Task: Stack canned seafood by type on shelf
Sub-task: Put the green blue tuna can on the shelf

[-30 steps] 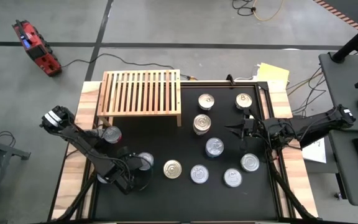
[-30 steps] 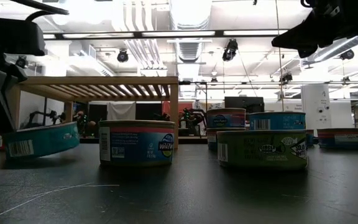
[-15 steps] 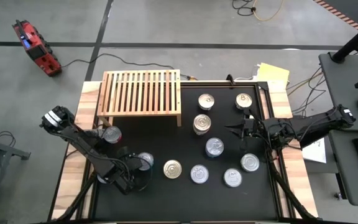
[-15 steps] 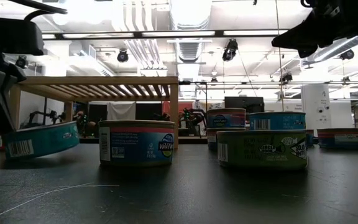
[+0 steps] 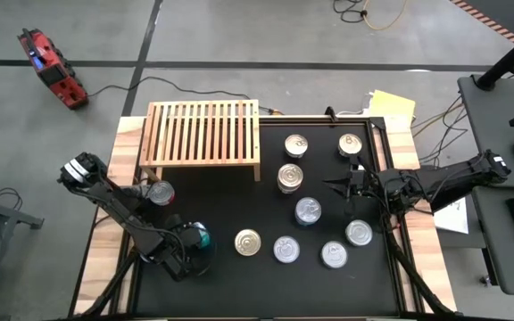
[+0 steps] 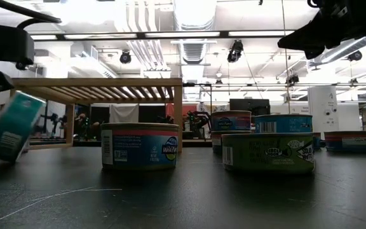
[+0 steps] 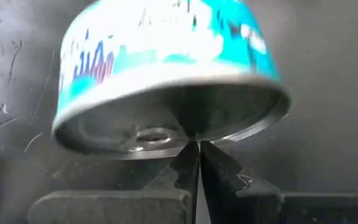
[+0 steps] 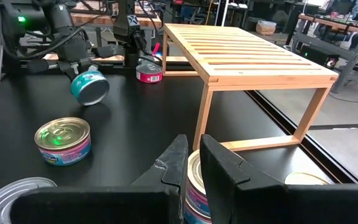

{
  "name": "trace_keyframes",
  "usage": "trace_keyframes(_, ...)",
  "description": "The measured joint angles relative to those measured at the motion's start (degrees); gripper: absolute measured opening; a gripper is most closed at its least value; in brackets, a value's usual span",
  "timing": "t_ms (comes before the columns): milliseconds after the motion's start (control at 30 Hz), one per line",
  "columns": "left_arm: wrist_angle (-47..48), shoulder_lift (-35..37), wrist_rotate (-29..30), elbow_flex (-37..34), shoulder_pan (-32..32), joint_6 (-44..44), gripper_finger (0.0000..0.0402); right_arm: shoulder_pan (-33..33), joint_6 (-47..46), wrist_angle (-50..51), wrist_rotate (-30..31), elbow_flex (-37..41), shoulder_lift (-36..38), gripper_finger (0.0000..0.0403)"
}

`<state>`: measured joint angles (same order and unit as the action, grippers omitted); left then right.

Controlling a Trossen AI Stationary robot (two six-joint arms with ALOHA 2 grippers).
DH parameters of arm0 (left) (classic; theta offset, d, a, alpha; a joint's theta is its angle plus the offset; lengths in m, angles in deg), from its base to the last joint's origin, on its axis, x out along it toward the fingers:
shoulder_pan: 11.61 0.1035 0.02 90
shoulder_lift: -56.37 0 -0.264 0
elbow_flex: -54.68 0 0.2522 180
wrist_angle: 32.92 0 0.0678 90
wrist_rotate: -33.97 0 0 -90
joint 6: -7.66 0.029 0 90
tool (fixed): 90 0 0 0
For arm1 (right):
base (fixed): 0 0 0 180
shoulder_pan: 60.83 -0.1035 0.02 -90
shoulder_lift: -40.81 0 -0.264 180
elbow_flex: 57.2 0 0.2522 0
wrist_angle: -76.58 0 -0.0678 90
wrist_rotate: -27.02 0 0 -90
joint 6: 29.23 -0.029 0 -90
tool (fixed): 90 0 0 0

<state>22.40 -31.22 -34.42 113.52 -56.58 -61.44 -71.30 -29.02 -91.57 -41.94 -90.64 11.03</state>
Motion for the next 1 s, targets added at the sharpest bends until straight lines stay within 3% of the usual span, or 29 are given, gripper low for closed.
trace_keyframes(167,0.02,0.0,-0.63,0.0,0.0,-0.06,0.0001,-0.01,0.0,0.02,0.0,0.0,0.0,0.0034)
trace_keyframes(533,-0.63,0.15,-10.83,0.23,0.0,-1.43,0.0001,-0.01,-0.02,0.07,0.0,0.0,0.0,0.0034)
trace_keyframes(767,0.68,0.31,-17.82,5.28,-0.01,-0.52,0.0001,0.01,-0.02,0.04,0.0,0.0,0.0,0.0034)
trace_keyframes(900,5.78,0.31,-17.63,10.91,0.0,0.88,0.0001,-0.01,-0.02,0.02,0.0,0.0,0.0,0.0034)
trace_keyframes(1000,10.01,0.33,-13.24,15.44,0.04,4.27,0.0001,0.01,-0.02,0.02,0.0,0.0,0.01,0.0034)
